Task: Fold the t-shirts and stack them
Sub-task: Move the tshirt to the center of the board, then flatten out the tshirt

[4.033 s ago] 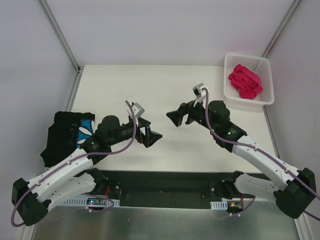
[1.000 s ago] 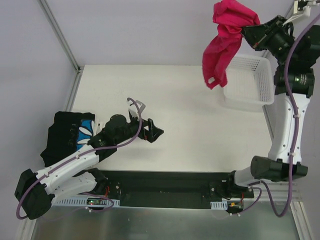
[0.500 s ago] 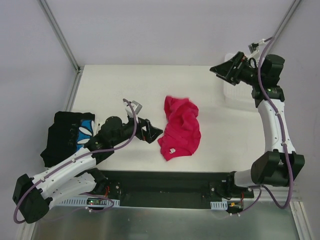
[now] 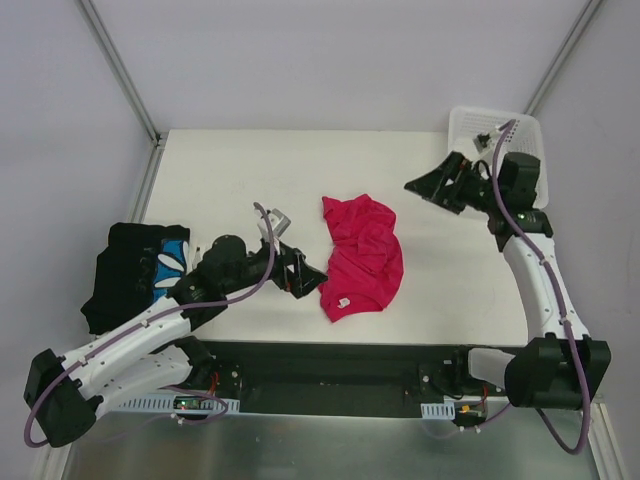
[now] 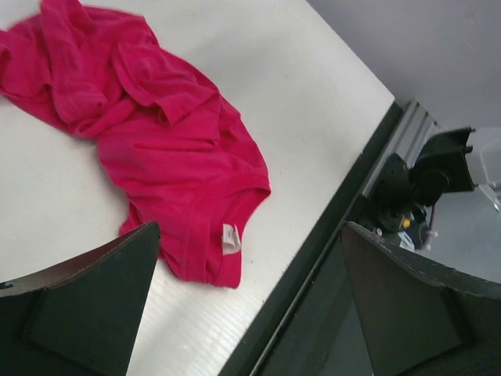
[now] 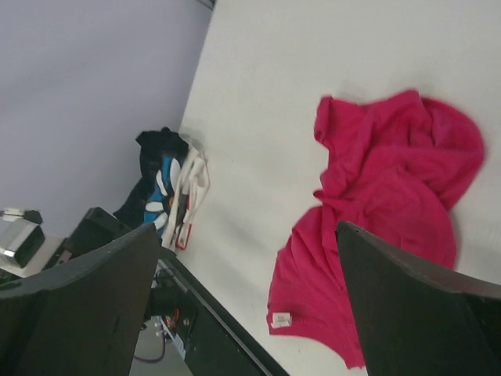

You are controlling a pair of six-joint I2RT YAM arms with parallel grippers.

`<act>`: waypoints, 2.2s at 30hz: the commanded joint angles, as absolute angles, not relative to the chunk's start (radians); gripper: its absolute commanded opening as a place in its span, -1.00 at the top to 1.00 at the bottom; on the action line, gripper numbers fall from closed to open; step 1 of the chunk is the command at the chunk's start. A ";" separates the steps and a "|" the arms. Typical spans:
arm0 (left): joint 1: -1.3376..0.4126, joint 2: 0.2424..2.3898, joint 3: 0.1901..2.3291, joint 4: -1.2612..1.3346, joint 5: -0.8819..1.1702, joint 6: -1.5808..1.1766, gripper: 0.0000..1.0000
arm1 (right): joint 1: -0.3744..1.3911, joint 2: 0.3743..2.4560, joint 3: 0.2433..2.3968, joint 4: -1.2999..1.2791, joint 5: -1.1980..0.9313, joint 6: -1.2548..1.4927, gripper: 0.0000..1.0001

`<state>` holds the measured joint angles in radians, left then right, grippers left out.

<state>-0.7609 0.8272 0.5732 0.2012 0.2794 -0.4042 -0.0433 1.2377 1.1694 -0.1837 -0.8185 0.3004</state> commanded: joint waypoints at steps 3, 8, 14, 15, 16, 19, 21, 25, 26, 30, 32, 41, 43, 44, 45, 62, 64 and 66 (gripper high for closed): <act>-0.830 0.948 0.633 -0.032 0.351 -0.359 -0.90 | 0.025 1.169 0.918 -0.100 -0.713 0.276 -0.93; -0.913 1.089 0.695 -0.107 0.250 -0.350 -0.82 | 0.029 1.157 0.842 -0.052 -0.729 0.298 -0.93; -0.969 1.311 0.857 -0.124 0.109 -0.331 -0.84 | 0.028 1.149 0.841 -0.041 -0.755 0.305 -0.94; -0.979 1.372 0.882 -0.127 0.100 -0.324 -0.85 | 0.028 1.147 0.836 -0.029 -0.764 0.308 -0.95; -0.979 1.403 0.929 -0.129 0.088 -0.305 -0.85 | 0.028 1.146 0.825 -0.025 -0.772 0.313 -0.95; -0.982 1.520 1.018 -0.144 0.048 -0.273 -0.86 | 0.028 1.132 0.805 -0.009 -0.795 0.321 -0.96; -0.983 1.595 1.052 -0.149 0.052 -0.264 -0.86 | 0.026 1.120 0.799 -0.009 -0.798 0.319 -0.96; -0.985 1.678 1.117 -0.160 0.055 -0.249 -0.87 | 0.028 1.105 0.792 -0.005 -0.808 0.327 -0.96; -0.983 1.699 1.121 -0.161 0.049 -0.247 -0.87 | 0.026 1.104 0.790 -0.005 -0.816 0.328 -0.96; -0.985 1.749 1.144 -0.167 0.005 -0.241 -0.86 | 0.026 1.091 0.785 -0.006 -0.813 0.336 -0.96; -0.985 1.781 1.154 -0.172 -0.023 -0.239 -0.86 | 0.025 1.089 0.782 0.028 -0.816 0.341 -0.96; -0.985 1.868 1.193 -0.189 -0.098 -0.241 0.45 | 0.021 1.078 0.764 0.046 -0.828 0.353 -0.96; -0.985 1.865 1.195 -0.195 -0.126 -0.244 0.99 | 0.020 1.077 0.761 0.046 -0.831 0.351 -0.96; -0.985 1.861 1.193 -0.198 -0.164 -0.244 1.00 | 0.018 1.078 0.761 0.049 -0.830 0.351 -0.96; -0.982 1.855 1.192 -0.205 -0.181 -0.242 1.00 | 0.018 1.078 0.759 0.051 -0.830 0.350 -0.96; -0.685 1.402 1.287 -0.252 -0.627 -0.219 1.00 | 0.020 1.118 0.703 0.098 -0.839 0.370 -0.98; -0.643 1.352 1.279 -0.250 -0.620 -0.209 1.00 | 0.020 1.121 0.696 0.106 -0.841 0.373 -0.97; -0.617 1.324 1.247 -0.227 -0.615 -0.193 1.00 | 0.021 1.121 0.695 0.110 -0.842 0.376 -0.97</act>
<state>-0.6510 1.3964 1.2591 -0.2512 -0.5446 -0.2337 0.0223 1.1202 0.7010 0.0498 -0.8120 0.3668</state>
